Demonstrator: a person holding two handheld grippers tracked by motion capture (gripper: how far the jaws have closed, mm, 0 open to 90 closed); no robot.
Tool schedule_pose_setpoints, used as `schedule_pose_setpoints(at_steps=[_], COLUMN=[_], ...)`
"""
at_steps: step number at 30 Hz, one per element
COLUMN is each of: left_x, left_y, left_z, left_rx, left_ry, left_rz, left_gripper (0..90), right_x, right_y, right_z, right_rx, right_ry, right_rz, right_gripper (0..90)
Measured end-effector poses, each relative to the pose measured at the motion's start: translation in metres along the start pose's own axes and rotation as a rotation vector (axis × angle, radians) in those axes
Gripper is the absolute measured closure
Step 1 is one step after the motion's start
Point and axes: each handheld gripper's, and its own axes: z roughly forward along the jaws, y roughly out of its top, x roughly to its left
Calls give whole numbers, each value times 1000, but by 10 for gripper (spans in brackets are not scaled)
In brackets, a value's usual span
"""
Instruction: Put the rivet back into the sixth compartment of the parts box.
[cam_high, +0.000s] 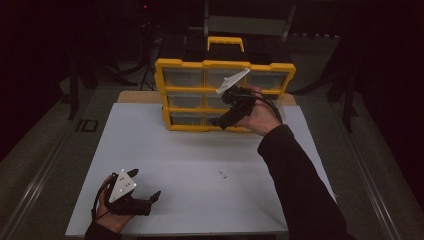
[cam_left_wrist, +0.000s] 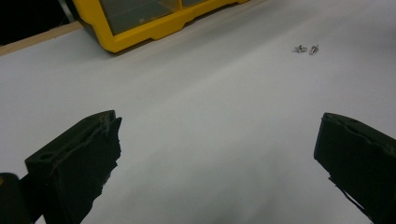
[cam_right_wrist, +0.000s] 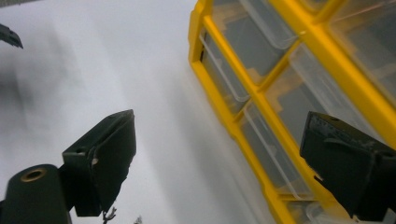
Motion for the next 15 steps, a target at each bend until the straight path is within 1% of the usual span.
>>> schedule_pose_setpoints(at_steps=[1,4,5,6,10,15], left_x=[0,0,0,0,0,0], left_y=[0,0,0,0,0,0], left_z=[0,0,0,0,0,0], left_rx=[0,0,0,0,0,-1], left_ry=[0,-1,0,0,-1,0], left_rz=[2,0,-1,-1,-1,-1], left_gripper=[10,10,10,10,10,10], right_x=[2,9,12,12,19,26], right_y=[0,-1,-2,-2,-4,-7], right_z=[3,11,16,16,25,33], right_rx=[3,17,21,21,35,42], right_ry=[3,11,22,22,32,48], right_rz=[-12,-19,-27,-27,-48,-58], right_gripper=[106,106,107,107,111,123])
